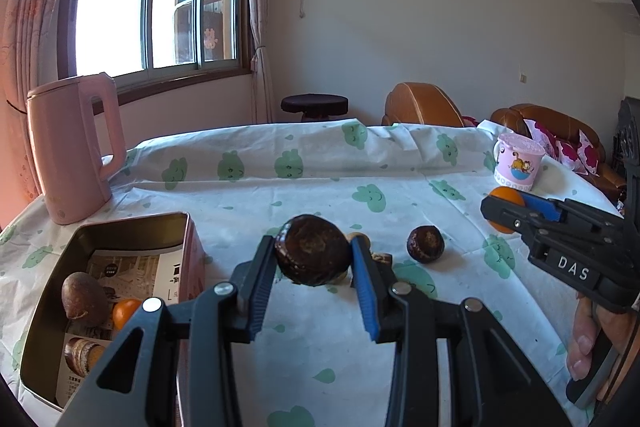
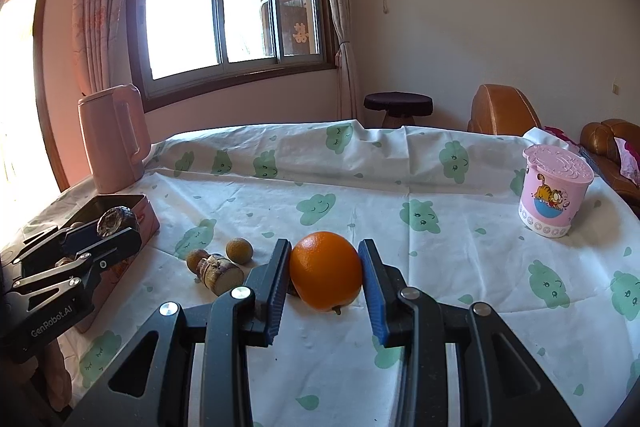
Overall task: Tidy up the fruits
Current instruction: 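Carry the dark brown fruit and the orange over the tin with both tools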
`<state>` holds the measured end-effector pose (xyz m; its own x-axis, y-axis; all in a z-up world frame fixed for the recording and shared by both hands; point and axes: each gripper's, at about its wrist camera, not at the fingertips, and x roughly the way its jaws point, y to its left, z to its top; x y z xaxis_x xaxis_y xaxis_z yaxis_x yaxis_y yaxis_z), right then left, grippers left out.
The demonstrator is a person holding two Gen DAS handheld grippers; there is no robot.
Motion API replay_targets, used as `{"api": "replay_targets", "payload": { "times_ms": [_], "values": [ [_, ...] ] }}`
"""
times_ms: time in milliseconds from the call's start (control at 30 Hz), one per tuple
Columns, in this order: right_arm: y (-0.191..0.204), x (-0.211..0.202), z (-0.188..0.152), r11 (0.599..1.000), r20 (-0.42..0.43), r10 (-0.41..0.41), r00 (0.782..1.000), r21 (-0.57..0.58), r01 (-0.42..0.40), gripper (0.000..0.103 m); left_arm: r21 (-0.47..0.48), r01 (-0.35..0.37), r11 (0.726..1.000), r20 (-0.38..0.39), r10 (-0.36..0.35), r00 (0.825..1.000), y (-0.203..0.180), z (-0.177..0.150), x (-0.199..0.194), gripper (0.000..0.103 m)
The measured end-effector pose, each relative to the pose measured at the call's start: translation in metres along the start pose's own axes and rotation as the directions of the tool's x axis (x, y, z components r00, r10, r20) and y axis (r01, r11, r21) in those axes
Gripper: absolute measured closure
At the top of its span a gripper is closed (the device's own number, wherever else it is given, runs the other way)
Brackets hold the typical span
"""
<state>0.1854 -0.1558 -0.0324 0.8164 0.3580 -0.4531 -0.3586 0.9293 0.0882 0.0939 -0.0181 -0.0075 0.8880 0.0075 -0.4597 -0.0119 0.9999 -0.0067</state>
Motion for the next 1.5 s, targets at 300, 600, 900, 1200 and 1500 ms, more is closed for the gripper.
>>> {"api": "replay_targets", "payload": {
  "times_ms": [300, 600, 900, 1200, 1500],
  "values": [
    [0.001, -0.008, -0.001, 1.0, 0.041, -0.005, 0.999, -0.005, 0.005, 0.066, 0.005, -0.012, 1.0, 0.036, 0.012, 0.999, -0.001, 0.0, -0.007, 0.064],
    [0.003, -0.015, -0.001, 1.0, 0.074, -0.01, 0.997, -0.011, 0.011, 0.066, 0.009, -0.02, 1.0, 0.061, 0.019, 0.998, -0.002, 0.0, -0.012, 0.064],
    [0.005, -0.025, -0.003, 1.0, 0.124, -0.019, 0.992, -0.021, 0.022, 0.066, 0.012, -0.031, 0.999, 0.102, 0.029, 0.994, -0.003, -0.001, -0.021, 0.064],
    [0.014, -0.038, -0.006, 0.998, 0.188, -0.028, 0.982, -0.056, 0.039, 0.066, 0.016, -0.066, 0.998, 0.154, 0.063, 0.986, -0.004, -0.003, -0.032, 0.064],
    [0.02, -0.044, -0.008, 0.997, 0.201, -0.015, 0.98, -0.069, 0.029, 0.066, -0.005, -0.078, 0.997, 0.16, 0.078, 0.984, 0.009, -0.006, -0.04, 0.064]
  ]
}}
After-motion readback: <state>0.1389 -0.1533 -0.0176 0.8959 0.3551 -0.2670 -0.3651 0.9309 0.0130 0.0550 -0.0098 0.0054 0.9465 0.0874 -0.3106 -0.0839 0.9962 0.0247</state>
